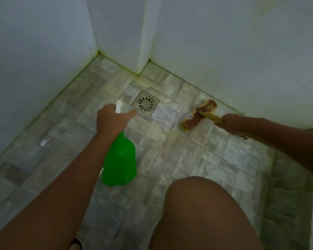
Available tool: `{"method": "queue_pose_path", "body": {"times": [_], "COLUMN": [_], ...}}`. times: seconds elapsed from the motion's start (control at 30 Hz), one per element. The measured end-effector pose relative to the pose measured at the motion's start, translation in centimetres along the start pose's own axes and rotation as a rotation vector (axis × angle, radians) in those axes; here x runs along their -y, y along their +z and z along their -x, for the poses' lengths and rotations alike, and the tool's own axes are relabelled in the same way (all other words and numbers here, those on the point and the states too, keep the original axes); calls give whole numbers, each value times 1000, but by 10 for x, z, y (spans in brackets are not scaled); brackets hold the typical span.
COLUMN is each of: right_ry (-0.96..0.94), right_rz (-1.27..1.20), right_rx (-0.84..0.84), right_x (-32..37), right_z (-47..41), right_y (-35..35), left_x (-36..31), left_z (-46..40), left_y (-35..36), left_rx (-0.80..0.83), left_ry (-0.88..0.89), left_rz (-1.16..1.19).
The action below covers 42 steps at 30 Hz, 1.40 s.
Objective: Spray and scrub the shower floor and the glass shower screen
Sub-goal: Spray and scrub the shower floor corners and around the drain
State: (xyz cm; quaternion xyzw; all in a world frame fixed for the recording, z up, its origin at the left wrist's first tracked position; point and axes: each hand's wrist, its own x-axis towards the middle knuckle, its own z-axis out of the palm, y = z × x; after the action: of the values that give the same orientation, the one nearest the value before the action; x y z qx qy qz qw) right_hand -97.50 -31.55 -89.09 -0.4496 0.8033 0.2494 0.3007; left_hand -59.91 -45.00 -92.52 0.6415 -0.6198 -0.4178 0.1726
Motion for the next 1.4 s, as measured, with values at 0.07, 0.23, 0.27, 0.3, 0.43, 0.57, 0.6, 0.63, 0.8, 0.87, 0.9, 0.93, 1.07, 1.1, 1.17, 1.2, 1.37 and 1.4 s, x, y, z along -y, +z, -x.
{"method": "queue_pose_path", "body": {"times": [0.07,0.23,0.27,0.3,0.43,0.57,0.6,0.63,0.8,0.87,0.9,0.93,1.07,1.1,1.17,1.2,1.37,1.4], "right_ry": [29,-66,-106,-132,-163,-164,-176,-185,-193,-171,-156,-161,-182,-173,-146,-135,-178,-209], "right_rz": [41,24,-10,-47,-152,-211,-237,-249,-271,-290,-293,-294,-364,-370,-363,-353,-358,-361], "right_rx": [14,-70,-88,-103,-98,-93,-125,-167,-126,-65,-57,-48,32,51,79,84,1,-23], "right_x": [-6,51,71,91,148,156,163,172,210,211,212,213,213,209,199,195,196,204], "right_z": [-6,-36,-41,-47,-57,-45,-41,-40,-60,-67,-67,-66,-42,-32,-18,-12,2,5], "right_y": [-17,-59,-63,-64,-73,-90,-96,-104,-122,-114,-110,-106,-81,-71,-50,-42,-29,-32], "left_x": [3,4,5,9,25,35,37,38,40,39,37,35,36,37,40,41,54,58], "left_z": [-6,-9,-10,-11,-15,-12,-12,-11,-10,-9,-8,-7,-6,-8,-11,-13,-15,-16], "left_y": [-4,-4,-5,-8,-24,-37,-40,-42,-46,-44,-43,-42,-45,-48,-54,-58,-70,-74], "left_rx": [-20,-55,-60,-65,-89,-82,-87,-90,-88,-72,-65,-62,-55,-54,-45,-42,-90,-114], "left_ry": [4,17,11,0,0,37,47,47,24,28,36,42,36,26,9,3,-2,-11], "left_rz": [-6,-24,-24,-24,-24,13,15,17,22,12,3,-4,-5,-10,-31,-39,-49,-42]}}
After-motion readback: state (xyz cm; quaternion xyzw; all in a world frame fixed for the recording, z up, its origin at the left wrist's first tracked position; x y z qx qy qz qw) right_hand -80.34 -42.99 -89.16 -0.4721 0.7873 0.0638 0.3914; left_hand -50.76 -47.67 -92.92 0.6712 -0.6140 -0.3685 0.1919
